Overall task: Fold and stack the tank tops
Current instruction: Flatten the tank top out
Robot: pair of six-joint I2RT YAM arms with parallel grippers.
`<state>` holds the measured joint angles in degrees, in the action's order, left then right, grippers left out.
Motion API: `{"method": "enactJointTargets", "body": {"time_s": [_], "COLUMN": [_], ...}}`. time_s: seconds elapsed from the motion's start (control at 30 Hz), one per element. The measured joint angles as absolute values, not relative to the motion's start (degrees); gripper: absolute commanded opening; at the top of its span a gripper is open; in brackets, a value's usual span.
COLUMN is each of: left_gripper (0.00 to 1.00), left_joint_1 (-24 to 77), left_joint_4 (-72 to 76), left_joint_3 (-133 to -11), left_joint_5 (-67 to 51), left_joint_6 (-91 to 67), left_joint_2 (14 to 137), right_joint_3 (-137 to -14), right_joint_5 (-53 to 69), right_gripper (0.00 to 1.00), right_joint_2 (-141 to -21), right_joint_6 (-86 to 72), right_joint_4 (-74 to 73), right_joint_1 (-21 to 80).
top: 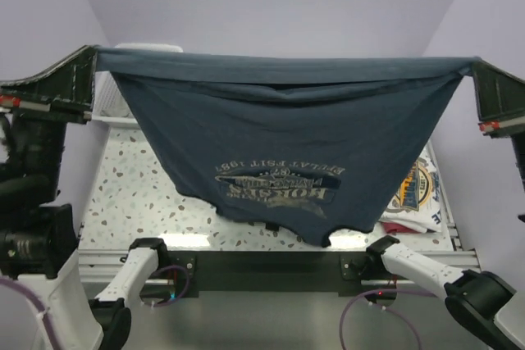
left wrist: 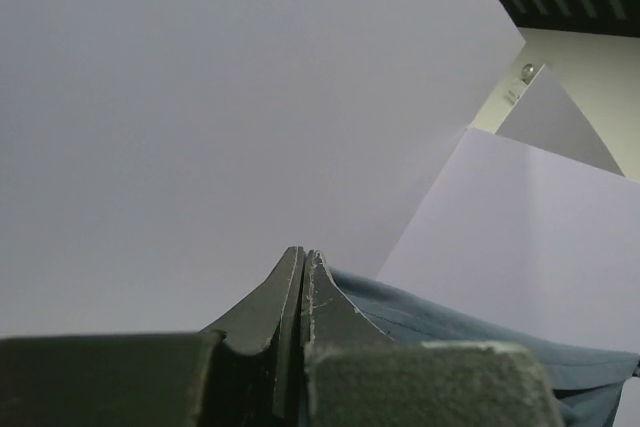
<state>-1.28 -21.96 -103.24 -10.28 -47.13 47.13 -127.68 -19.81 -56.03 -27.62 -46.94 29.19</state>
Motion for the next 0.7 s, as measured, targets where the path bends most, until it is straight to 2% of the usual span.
{"method": "enactJointTargets", "body": {"time_s": [0.2, 0.33, 0.43, 0.53, 0.6, 0.67, 0.7], "left_gripper": [0.00, 0.00, 0.00, 0.00, 0.00, 0.00, 0.00], "left_joint_1": [-1.3, -1.3, -1.3, -1.1, -0.9, -0.7, -0.7], "left_joint_4": [-14.9, -6.8, -0.8, 0.2, -1.5, -2.4, -2.1], "left_joint_3": [-93.2, -89.7, -91.5, -102.5, -115.3, -132.5, -136.7], "left_joint_5": [-11.2, -13.5, -16.1, -19.2, -21.0, -22.4, -22.8], "left_joint_6": [-48.8, -49.9, -51.4, -53.0, -53.5, -54.1, -54.6], "left_joint_2": [55.2, 68.1, 81.6, 99.7, 110.7, 122.0, 124.3], "right_joint_3": [-117.3, -115.8, -121.4, -134.0, -145.0, -149.0, -148.7], "right_joint_5": [-20.1, -19.7, -16.7, -13.0, -10.5, -9.0, -8.1], "right_gripper": [0.00, 0.00, 0.00, 0.00, 0.00, 0.00, 0.00], "right_joint_2": [-62.2, -76.1, -91.9, -109.0, -119.7, -124.1, -124.4], "right_joint_6": [-24.9, -22.9, -22.5, -22.7, -23.2, -24.1, -24.7], "right_joint_4": [-39.9, -33.6, -30.8, -31.4, -31.7, -31.3, -30.8], "right_joint_1": [29.2, 28.1, 26.1, 23.9, 22.2, 20.7, 19.7]}}
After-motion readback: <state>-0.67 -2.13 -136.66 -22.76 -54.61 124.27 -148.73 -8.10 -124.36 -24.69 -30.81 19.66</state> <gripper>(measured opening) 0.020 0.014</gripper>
